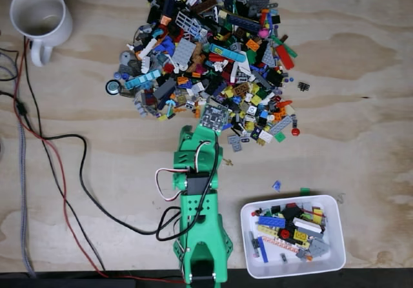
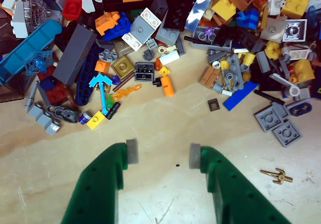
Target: Find the closest Lego and put it in the bin.
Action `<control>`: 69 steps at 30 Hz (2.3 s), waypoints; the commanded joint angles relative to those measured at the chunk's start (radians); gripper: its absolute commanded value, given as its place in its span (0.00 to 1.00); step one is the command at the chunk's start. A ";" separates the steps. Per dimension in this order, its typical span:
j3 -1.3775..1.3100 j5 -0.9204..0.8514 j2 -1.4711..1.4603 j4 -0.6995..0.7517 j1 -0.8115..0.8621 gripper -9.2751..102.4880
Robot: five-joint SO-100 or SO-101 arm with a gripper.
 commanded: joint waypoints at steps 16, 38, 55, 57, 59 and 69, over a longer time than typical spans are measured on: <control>-0.198 0.476 -0.351 -0.002 0.153 0.21; -0.087 0.838 -0.689 -0.137 0.281 0.21; -0.066 0.804 -0.793 -0.250 0.324 0.22; -0.064 0.804 -0.801 -0.261 0.325 0.22; -0.064 0.802 -0.802 -0.267 0.325 0.22; -0.075 0.772 -0.836 -0.299 0.344 0.22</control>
